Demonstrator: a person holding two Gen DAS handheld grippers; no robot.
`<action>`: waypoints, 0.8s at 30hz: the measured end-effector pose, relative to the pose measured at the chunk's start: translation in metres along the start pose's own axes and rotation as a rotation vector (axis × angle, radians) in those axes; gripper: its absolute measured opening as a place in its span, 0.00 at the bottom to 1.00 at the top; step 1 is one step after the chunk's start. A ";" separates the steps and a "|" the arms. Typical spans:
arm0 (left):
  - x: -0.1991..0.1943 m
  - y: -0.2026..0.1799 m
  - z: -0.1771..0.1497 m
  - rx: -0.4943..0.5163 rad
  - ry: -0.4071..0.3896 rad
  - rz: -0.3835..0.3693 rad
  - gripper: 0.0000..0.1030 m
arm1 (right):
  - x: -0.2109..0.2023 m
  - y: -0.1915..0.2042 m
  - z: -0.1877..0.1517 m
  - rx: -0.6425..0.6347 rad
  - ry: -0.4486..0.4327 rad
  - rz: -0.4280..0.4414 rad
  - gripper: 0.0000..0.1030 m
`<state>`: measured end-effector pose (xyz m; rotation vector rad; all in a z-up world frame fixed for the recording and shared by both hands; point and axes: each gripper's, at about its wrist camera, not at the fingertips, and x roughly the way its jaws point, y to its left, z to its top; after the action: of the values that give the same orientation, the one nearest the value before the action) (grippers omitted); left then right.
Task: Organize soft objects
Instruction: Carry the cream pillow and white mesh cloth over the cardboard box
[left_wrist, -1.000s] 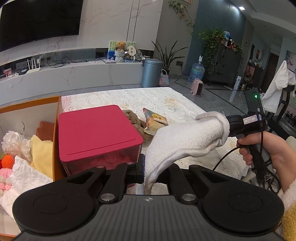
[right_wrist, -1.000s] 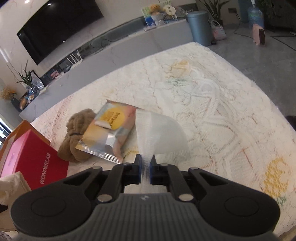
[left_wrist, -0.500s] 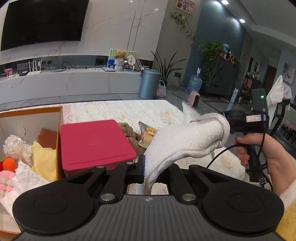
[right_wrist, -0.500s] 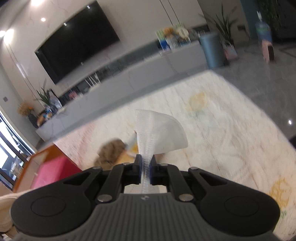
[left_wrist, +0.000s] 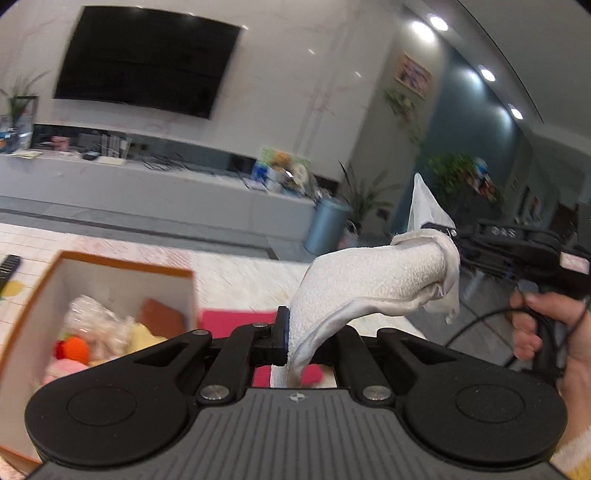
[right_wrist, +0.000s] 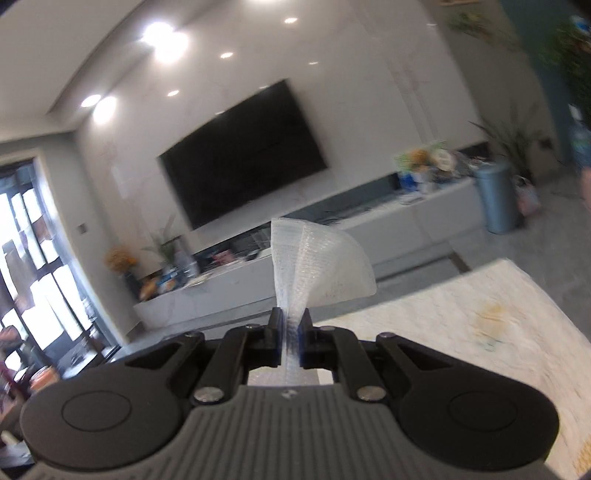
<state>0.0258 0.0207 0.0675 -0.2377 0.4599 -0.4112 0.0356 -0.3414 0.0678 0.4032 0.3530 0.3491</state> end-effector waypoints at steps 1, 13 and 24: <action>-0.006 0.004 0.003 -0.003 -0.021 0.005 0.05 | 0.003 0.012 0.003 -0.008 0.007 0.036 0.05; -0.029 0.069 0.023 -0.066 -0.057 0.163 0.05 | 0.072 0.151 -0.008 -0.197 0.148 0.220 0.05; -0.023 0.116 0.015 -0.122 0.016 0.278 0.05 | 0.160 0.192 -0.072 -0.277 0.361 0.162 0.05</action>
<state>0.0527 0.1357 0.0535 -0.2838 0.5259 -0.1129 0.0990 -0.0897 0.0477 0.0943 0.6170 0.6243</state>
